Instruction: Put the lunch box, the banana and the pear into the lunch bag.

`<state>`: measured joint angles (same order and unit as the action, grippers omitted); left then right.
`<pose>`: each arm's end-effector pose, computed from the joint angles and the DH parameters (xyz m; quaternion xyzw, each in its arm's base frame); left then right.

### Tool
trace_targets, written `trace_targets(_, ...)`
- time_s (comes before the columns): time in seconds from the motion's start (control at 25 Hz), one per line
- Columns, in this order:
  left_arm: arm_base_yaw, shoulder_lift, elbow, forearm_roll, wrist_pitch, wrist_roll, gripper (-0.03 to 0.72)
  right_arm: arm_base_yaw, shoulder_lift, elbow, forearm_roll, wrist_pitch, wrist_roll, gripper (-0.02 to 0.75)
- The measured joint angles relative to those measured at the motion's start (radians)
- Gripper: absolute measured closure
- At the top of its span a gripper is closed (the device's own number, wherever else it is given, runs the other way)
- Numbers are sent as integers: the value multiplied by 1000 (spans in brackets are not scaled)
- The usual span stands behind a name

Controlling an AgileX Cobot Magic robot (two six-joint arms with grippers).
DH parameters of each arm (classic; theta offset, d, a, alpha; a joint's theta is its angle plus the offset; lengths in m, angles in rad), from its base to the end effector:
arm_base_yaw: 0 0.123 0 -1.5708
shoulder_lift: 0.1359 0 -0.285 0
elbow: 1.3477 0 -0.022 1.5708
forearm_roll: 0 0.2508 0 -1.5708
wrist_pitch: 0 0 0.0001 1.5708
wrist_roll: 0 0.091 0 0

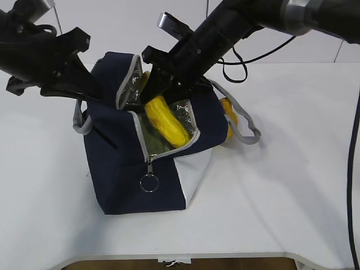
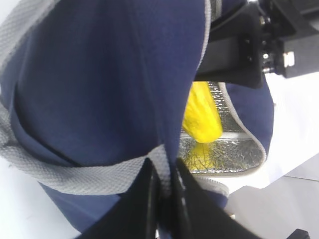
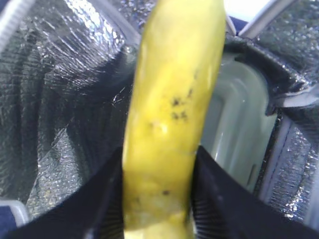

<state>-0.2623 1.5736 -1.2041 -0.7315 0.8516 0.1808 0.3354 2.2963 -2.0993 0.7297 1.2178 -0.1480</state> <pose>0.3066 -0.1297 0.2909 0.0328 0.9271 -0.3217 0.1894 0.4460 0.2158 0.2363 -0.1425 0.9199 0.3564 0.0803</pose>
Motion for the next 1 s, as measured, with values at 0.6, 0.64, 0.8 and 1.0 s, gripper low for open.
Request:
trace_targets(0.6, 0, 0, 0, -1, -1, 0, 673, 0, -163, 0, -201, 8, 39, 167)
trace_targets(0.64, 0, 0, 0, -1, 1, 0, 673, 0, -194, 0, -283, 12, 48, 167)
trace_targets(0.8, 0, 0, 0, -1, 22, 0, 673, 0, -259, 0, -523, 22, 98, 166)
trace_targets(1.0, 0, 0, 0, -1, 59, 0, 673, -35, -271, 0, -720, 32, 166, 165)
